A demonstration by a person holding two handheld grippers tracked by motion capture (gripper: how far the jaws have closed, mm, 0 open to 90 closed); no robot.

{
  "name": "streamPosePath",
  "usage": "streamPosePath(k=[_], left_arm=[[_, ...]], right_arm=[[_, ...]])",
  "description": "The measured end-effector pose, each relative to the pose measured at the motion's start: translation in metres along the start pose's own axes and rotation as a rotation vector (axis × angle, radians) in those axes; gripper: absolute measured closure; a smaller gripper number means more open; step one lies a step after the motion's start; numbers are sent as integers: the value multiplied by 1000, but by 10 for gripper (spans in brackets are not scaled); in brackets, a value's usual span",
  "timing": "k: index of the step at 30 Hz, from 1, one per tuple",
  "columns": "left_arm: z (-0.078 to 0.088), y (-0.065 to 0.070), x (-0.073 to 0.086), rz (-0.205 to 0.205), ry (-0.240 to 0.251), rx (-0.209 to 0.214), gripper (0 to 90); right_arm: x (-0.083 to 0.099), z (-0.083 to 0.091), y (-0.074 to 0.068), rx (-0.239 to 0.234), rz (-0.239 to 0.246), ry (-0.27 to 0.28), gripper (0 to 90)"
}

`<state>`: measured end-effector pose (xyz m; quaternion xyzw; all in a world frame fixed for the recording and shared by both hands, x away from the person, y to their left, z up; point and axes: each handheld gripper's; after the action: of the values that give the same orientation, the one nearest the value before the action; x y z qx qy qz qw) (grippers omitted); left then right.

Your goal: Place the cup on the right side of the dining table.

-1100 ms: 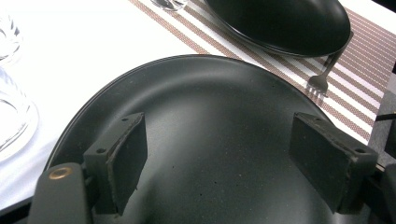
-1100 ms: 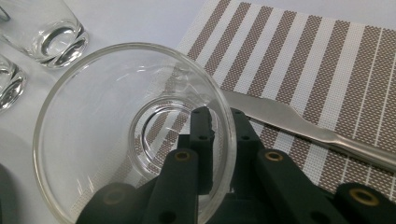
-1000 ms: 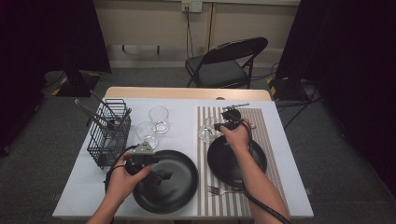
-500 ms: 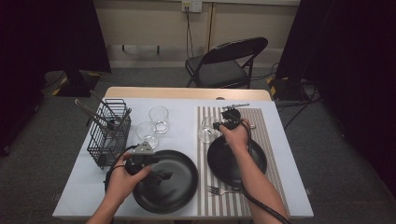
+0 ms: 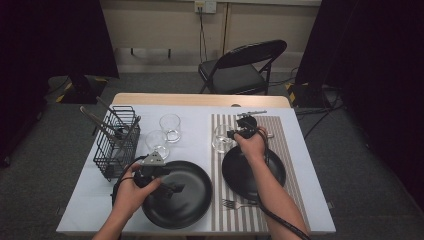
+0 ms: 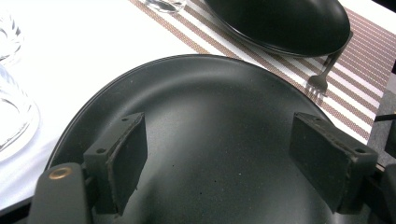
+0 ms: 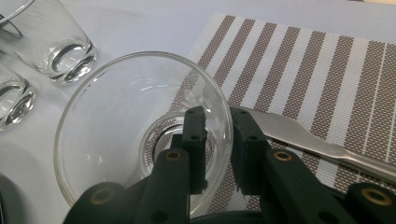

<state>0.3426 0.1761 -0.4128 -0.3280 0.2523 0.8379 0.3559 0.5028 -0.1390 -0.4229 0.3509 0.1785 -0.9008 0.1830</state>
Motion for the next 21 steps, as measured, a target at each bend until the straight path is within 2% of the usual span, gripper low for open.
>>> streamPosePath(k=[21], left_arm=[[0,0,0,0,1,-1,194]], right_arm=[[-2,-2,-5,9,2,8,710]])
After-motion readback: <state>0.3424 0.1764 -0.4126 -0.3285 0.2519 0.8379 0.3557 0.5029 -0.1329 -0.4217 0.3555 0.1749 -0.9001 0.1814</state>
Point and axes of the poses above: each handheld gripper's, and its own axes: z roughly backward along the jaws, x roughly out of its underside, y roughly to its right
